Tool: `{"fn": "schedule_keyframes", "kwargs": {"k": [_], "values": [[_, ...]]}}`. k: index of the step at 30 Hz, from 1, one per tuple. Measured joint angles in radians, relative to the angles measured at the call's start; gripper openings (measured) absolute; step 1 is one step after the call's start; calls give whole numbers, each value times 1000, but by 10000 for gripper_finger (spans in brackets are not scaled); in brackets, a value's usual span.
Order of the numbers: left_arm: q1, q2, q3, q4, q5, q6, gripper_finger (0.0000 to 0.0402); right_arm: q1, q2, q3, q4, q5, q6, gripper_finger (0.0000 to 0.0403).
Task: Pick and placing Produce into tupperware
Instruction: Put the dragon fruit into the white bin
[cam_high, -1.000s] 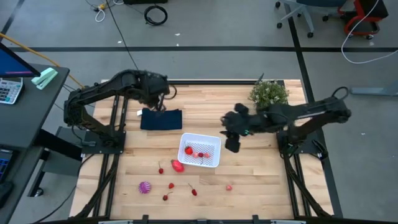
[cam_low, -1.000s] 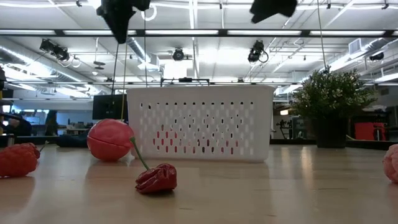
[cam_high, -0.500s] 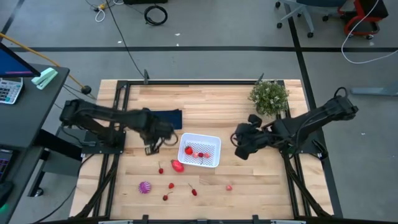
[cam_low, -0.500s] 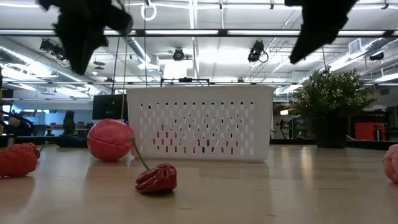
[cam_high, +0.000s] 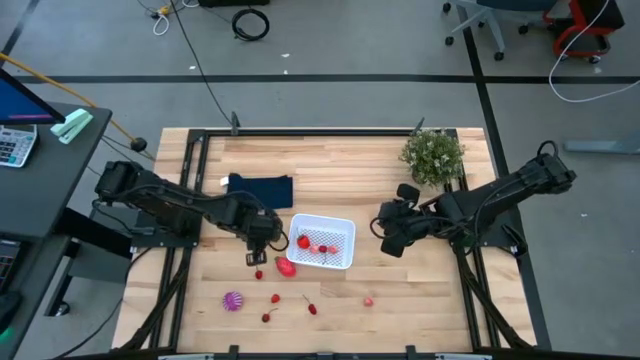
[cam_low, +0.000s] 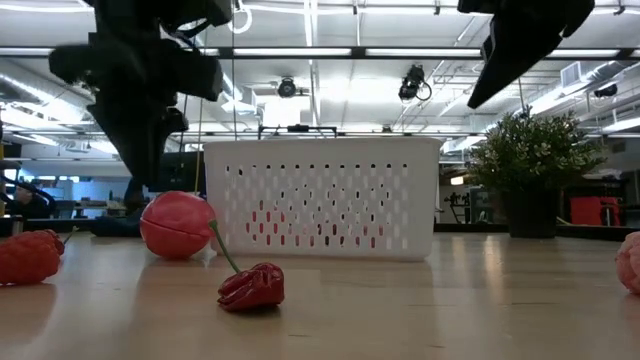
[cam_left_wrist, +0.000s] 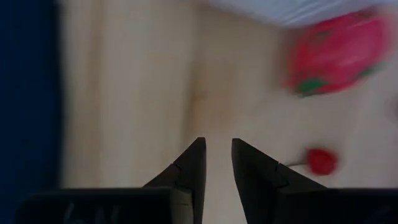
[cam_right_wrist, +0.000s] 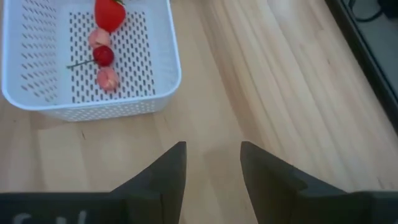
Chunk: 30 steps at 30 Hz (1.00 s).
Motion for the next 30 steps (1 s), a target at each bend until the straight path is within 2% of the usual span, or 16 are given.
{"fn": "schedule_keyframes", "kwargs": {"k": [2, 6, 12, 16, 20, 24, 30], "values": [[-22, 0, 0, 65, 40, 27, 81, 0, 0, 7, 0, 0, -24, 160], [-71, 0, 0, 154, 49, 47, 102, 0, 0, 7, 0, 0, -69, 160], [-116, 18, 0, 177, 33, 46, 169, 0, 0, 7, 0, 0, -89, 160], [-133, 64, 0, 219, -30, 116, 215, 0, 0, 7, 1, 0, -90, 160], [-135, 114, 0, 294, -38, 198, 246, 0, -1, 7, 3, 0, -89, 160], [-136, 139, 0, 304, -38, 248, 256, 0, -1, 7, 3, 0, -88, 160], [-136, 141, 0, 350, -37, 254, 246, 0, -1, 7, 3, 0, -66, 160]]}}
